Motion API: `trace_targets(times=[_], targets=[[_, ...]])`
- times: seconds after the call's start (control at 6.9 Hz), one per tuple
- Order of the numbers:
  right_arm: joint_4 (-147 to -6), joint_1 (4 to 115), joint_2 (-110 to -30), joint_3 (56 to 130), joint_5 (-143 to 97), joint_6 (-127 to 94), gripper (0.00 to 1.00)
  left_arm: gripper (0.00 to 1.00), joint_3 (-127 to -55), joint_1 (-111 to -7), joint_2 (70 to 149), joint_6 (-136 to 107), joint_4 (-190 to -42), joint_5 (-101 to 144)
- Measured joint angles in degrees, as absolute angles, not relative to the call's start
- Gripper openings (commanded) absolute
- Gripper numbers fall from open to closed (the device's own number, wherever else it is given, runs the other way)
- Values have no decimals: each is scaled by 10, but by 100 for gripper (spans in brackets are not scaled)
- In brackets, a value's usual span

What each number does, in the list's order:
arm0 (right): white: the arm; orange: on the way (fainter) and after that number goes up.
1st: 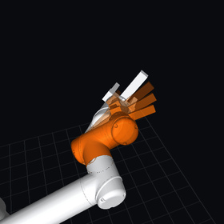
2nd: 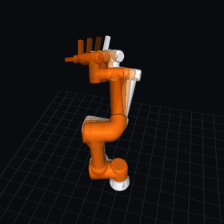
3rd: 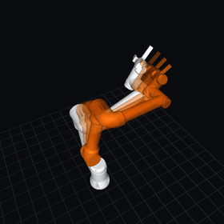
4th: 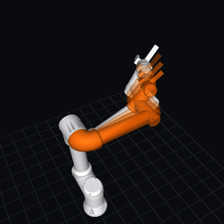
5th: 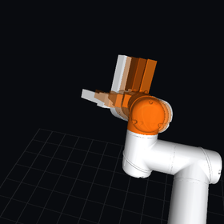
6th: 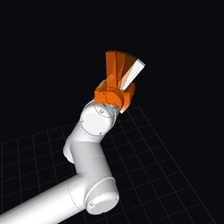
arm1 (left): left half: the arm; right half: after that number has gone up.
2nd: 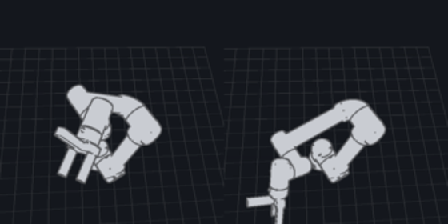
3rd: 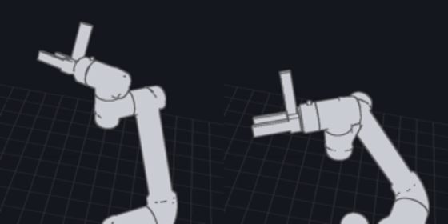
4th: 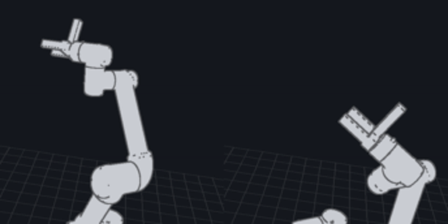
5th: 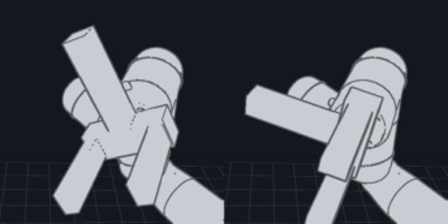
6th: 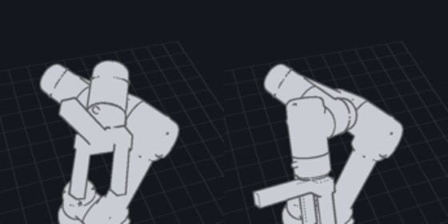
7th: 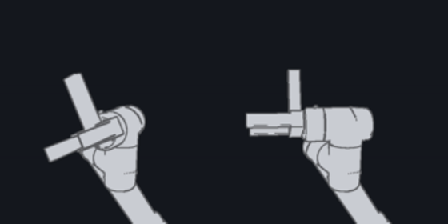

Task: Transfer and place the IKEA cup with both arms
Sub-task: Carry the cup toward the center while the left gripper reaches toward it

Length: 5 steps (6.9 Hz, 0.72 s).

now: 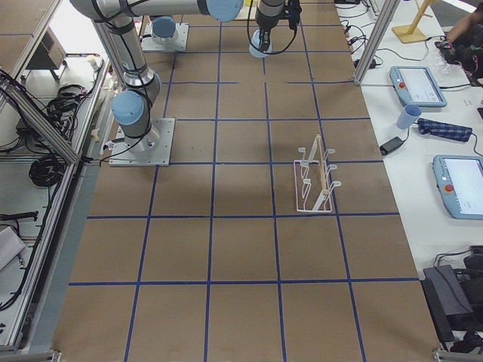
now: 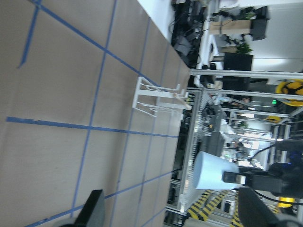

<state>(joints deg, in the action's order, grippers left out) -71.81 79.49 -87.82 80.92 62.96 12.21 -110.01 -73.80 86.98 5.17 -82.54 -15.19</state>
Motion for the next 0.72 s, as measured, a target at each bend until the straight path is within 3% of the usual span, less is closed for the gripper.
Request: trace_targets(times=[0.72], targets=[[-600, 791, -871, 812, 428, 18, 38, 100, -1193, -812, 920, 63, -661, 31]])
